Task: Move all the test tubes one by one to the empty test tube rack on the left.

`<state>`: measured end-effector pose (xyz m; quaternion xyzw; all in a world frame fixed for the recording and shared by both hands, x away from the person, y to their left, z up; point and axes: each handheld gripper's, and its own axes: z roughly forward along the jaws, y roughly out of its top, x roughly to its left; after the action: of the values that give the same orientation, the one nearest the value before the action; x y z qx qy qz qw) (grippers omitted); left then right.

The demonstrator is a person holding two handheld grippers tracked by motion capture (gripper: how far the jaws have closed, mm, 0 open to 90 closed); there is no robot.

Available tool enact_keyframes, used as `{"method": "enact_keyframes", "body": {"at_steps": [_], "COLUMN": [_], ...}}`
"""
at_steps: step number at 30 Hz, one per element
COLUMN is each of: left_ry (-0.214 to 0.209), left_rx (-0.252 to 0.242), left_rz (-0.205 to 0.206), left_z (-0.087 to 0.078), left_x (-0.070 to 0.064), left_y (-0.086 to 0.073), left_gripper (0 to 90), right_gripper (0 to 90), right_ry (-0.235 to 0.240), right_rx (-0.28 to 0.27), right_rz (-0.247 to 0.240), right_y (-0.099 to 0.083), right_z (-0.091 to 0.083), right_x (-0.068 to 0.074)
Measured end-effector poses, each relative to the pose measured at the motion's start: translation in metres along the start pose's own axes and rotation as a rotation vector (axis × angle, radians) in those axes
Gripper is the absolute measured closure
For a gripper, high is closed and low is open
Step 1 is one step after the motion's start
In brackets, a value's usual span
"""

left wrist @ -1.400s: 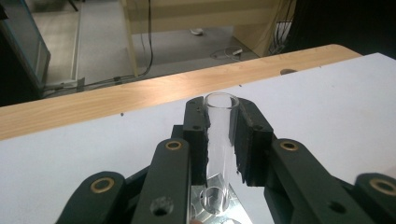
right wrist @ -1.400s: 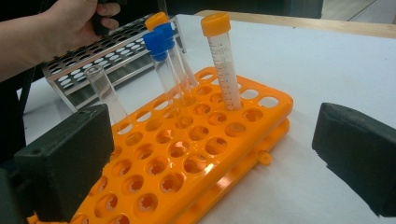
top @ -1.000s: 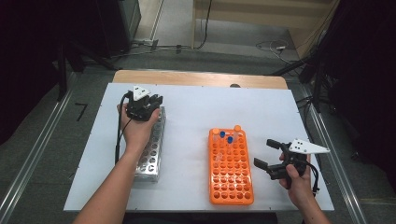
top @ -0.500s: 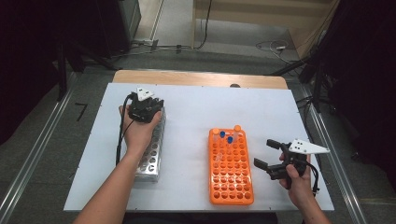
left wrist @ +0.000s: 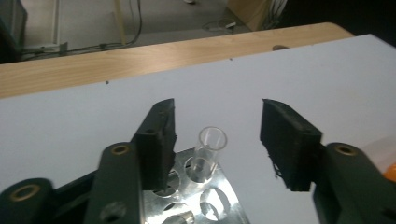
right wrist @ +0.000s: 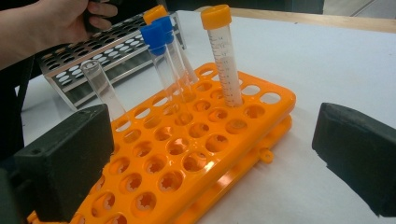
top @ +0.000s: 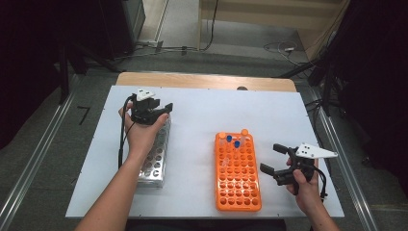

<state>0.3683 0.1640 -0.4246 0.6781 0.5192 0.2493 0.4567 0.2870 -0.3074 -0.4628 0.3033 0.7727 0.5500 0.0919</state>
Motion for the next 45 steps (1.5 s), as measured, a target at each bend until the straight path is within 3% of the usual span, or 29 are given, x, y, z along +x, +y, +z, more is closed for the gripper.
{"method": "enact_keyframes", "body": {"at_steps": [3, 8, 17, 33, 38, 45], "left_ry": [-0.044, -0.101, -0.198, -0.323, -0.339, -0.345], "left_rx": [-0.022, -0.057, -0.082, -0.145, -0.14, -0.164], "left_rz": [-0.004, 0.006, 0.02, 0.054, 0.074, 0.067], "left_z": [-0.008, -0.022, -0.047, -0.087, -0.094, -0.104], "left_x": [-0.003, -0.011, -0.025, -0.053, -0.06, -0.061], "left_y": [0.001, 0.003, -0.004, -0.03, -0.04, -0.054], "left_gripper": [29.1, 17.2, 2.6, 0.0, 0.0, 0.0], "right_gripper": [0.0, 0.0, 0.0, 0.0, 0.0, 0.0], "right_ry": [0.006, 0.016, 0.024, 0.066, 0.085, 0.115], "right_rx": [-0.001, -0.003, -0.003, 0.006, 0.012, 0.022], "right_rz": [-0.005, -0.009, -0.012, -0.018, -0.022, -0.044], "right_y": [0.001, 0.004, 0.006, 0.01, 0.012, 0.015], "right_z": [0.0, 0.001, 0.001, 0.005, 0.009, 0.017], "right_x": [0.001, 0.004, 0.008, 0.019, 0.024, 0.037]}}
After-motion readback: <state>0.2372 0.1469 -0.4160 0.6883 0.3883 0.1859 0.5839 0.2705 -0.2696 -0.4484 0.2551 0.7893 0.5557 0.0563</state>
